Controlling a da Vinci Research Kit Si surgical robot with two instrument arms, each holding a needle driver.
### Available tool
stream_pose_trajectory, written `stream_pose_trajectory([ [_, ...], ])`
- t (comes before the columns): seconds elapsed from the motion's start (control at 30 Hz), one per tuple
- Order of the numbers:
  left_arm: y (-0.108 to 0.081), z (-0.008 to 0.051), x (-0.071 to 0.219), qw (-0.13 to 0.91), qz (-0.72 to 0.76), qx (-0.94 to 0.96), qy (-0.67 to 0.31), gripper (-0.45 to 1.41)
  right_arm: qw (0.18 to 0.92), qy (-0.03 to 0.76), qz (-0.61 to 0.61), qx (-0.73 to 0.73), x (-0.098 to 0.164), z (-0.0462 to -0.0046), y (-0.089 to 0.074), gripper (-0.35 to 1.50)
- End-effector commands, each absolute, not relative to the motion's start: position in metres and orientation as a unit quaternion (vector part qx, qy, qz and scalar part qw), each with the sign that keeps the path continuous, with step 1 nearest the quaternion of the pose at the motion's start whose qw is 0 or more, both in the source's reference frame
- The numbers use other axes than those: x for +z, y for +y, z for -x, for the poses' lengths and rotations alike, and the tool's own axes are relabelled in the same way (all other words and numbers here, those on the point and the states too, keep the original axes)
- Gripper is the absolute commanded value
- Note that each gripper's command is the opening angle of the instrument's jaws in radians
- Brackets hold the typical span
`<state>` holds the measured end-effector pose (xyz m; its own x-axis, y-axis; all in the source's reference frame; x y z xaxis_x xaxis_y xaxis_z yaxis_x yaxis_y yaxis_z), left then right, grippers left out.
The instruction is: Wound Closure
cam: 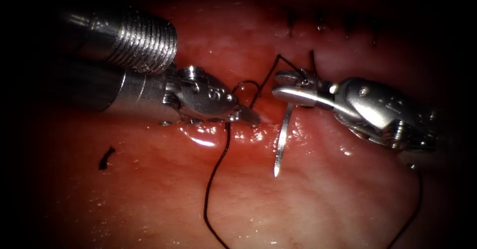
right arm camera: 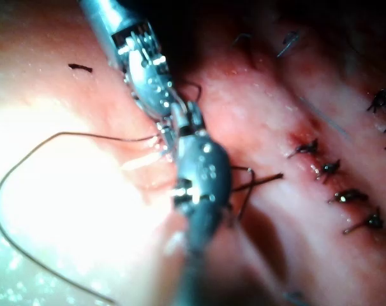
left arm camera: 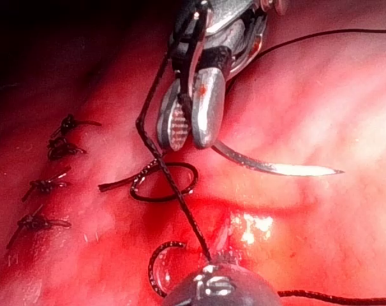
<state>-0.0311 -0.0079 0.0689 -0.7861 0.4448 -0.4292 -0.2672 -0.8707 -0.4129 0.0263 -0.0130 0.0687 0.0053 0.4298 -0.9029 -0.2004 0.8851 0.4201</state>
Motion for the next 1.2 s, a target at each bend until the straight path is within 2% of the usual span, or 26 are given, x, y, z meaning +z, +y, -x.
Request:
stream_pose_trajectory([
  [0.03, -0.0079, 0.0317, 0.0693, 0.191, 0.266, 0.929, -0.170, -0.45, 0.703, 0.669, -0.086, 0.223, 0.0691, -0.0270, -0.0131, -0.35],
  [0.4, -0.0077, 0.0317, 0.0708, 0.177, 0.203, 0.949, -0.167, -0.45, 0.709, 0.675, -0.057, 0.196, 0.0696, -0.0280, -0.0131, -0.35],
  [0.47, -0.0076, 0.0319, 0.0709, 0.181, 0.194, 0.951, -0.157, -0.38, 0.709, 0.677, -0.050, 0.191, 0.0695, -0.0279, -0.0130, -0.35],
  [0.53, -0.0075, 0.0320, 0.0709, 0.174, 0.179, 0.958, -0.139, -0.20, 0.710, 0.678, -0.044, 0.185, 0.0695, -0.0278, -0.0129, -0.35],
  [0.6, -0.0075, 0.0320, 0.0710, 0.172, 0.158, 0.964, -0.127, -0.27, 0.710, 0.679, -0.042, 0.183, 0.0695, -0.0277, -0.0128, -0.35],
  [0.67, -0.0077, 0.0318, 0.0710, 0.172, 0.146, 0.966, -0.125, -0.16, 0.710, 0.680, -0.039, 0.182, 0.0695, -0.0277, -0.0128, -0.35],
  [0.77, -0.0078, 0.0315, 0.0709, 0.170, 0.130, 0.969, -0.127, -0.18, 0.712, 0.680, -0.030, 0.174, 0.0697, -0.0278, -0.0126, -0.35],
  [0.8, -0.0079, 0.0314, 0.0709, 0.168, 0.125, 0.969, -0.128, -0.11, 0.712, 0.680, -0.028, 0.171, 0.0698, -0.0279, -0.0126, -0.35],
  [0.87, -0.0079, 0.0312, 0.0708, 0.162, 0.106, 0.972, -0.135, 0.19, 0.713, 0.683, -0.014, 0.157, 0.0703, -0.0280, -0.0124, -0.35],
  [0.93, -0.0080, 0.0311, 0.0707, 0.158, 0.098, 0.973, -0.137, 0.22, 0.712, 0.688, 0.004, 0.139, 0.0708, -0.0282, -0.0122, -0.35],
  [0.97, -0.0081, 0.0311, 0.0706, 0.158, 0.097, 0.973, -0.138, 0.17, 0.713, 0.689, 0.013, 0.130, 0.0710, -0.0283, -0.0121, -0.35],
  [1.07, -0.0089, 0.0307, 0.0703, 0.154, 0.089, 0.974, -0.140, 0.17, 0.710, 0.696, 0.043, 0.093, 0.0717, -0.0292, -0.0118, -0.35],
  [1.13, -0.0095, 0.0303, 0.0699, 0.150, 0.086, 0.974, -0.148, 0.25, 0.706, 0.702, 0.063, 0.065, 0.0720, -0.0300, -0.0118, -0.35],
  [1.2, -0.0097, 0.0302, 0.0698, 0.150, 0.088, 0.973, -0.154, 0.22, 0.705, 0.704, 0.070, 0.048, 0.0723, -0.0305, -0.0122, -0.35],
])
